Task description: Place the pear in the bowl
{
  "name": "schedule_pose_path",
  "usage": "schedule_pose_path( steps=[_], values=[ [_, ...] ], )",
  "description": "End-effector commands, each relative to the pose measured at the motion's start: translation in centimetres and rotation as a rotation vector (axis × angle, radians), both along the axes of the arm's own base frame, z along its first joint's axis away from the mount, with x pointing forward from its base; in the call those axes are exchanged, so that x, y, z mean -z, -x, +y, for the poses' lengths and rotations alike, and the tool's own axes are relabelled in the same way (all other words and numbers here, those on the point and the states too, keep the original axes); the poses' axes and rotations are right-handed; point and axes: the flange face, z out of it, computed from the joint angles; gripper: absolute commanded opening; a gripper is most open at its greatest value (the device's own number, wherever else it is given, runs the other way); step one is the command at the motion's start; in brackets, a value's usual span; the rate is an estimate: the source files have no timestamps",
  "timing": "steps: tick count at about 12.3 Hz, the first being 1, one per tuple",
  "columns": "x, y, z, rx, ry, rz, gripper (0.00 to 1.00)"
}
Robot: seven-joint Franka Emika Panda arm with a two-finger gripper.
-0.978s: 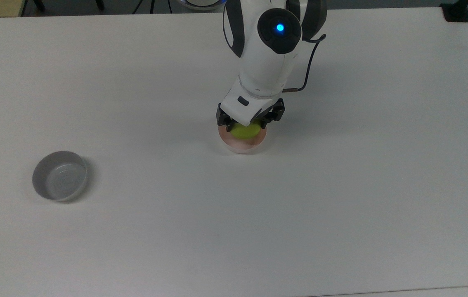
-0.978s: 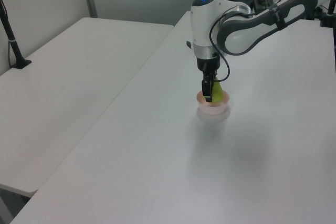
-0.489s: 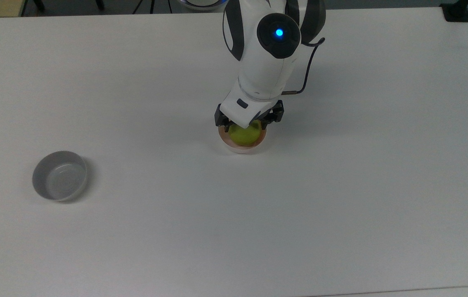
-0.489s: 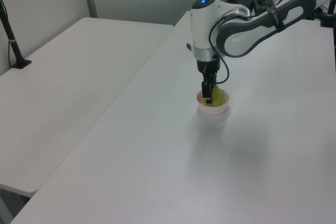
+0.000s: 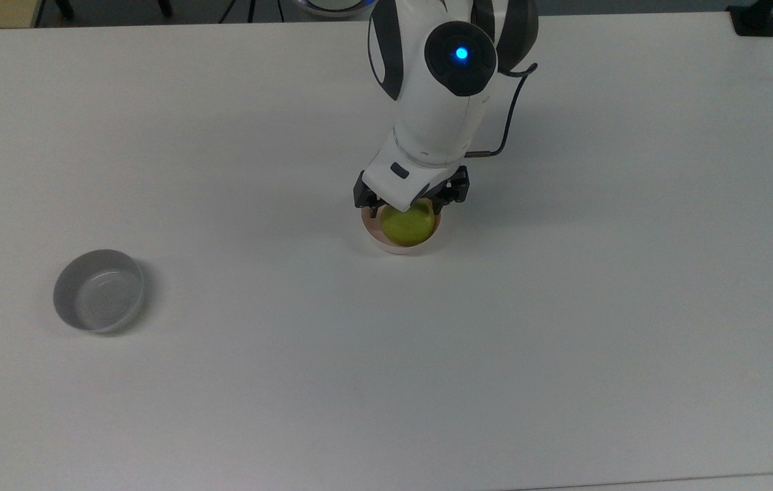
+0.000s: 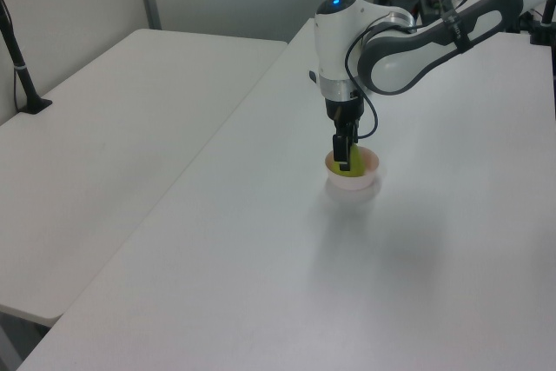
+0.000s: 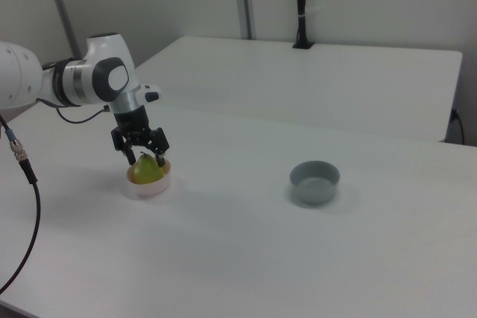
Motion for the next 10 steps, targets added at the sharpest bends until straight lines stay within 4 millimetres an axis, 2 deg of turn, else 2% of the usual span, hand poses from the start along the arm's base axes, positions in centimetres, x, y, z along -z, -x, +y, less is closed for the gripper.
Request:
schedule_pose_path(
  steps=[1,4,6,8,10],
  values=[
    [-2.2,0.2,0.1,0.023,-0.002,-0.039,1.0],
    [-7.6,1.2,-0.7,0.043,-0.013,-0.041,1.0],
    [-10.8,2.0,-1.9,0.069,-0.002,-0.005,1.0],
    [-15.5,3.4,-5.2,0.101,-0.007,-0.004,1.0],
    [-18.6,4.7,-8.0,0.087,-0.013,0.002,1.0]
  ],
)
